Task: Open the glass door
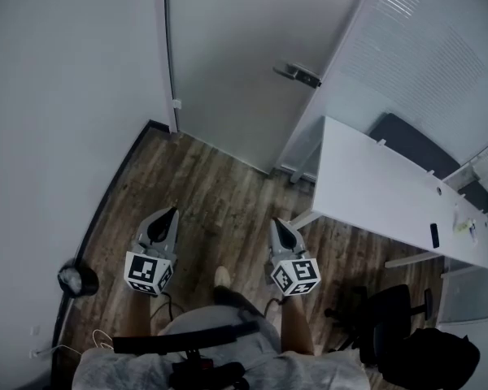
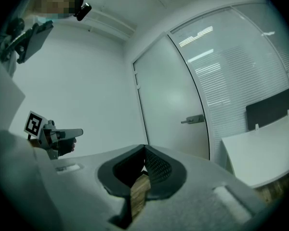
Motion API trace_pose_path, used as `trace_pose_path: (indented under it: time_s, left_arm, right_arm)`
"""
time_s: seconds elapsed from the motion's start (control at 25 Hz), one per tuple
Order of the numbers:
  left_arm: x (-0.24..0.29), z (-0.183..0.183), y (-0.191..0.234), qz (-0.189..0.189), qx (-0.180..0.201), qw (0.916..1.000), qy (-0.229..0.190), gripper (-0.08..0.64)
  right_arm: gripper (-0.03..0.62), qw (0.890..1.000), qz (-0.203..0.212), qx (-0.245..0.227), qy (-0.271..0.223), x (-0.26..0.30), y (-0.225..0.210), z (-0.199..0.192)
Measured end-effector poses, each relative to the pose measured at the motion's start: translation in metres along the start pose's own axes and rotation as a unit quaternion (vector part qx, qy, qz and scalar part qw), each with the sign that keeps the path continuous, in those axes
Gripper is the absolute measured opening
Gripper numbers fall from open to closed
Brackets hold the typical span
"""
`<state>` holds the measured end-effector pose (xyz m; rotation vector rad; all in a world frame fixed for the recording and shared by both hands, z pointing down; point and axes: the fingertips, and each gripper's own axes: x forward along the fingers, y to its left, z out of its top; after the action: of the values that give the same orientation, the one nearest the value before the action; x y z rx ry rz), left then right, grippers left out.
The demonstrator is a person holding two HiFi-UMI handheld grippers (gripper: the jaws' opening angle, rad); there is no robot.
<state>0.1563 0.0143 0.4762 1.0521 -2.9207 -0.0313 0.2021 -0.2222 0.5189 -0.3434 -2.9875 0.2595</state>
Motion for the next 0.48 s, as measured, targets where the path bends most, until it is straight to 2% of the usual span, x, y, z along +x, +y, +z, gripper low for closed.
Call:
trace_pose_path:
  time_s: [0.48]
  left_arm:
    - [0.118, 0.004, 0.001, -0.014, -0.009, 0.9999, -0.005, 0.003]
  right_arm:
    - [0.002, 1.000, 0.010, 0.002, 0.010, 0.074, -0.073, 0.015]
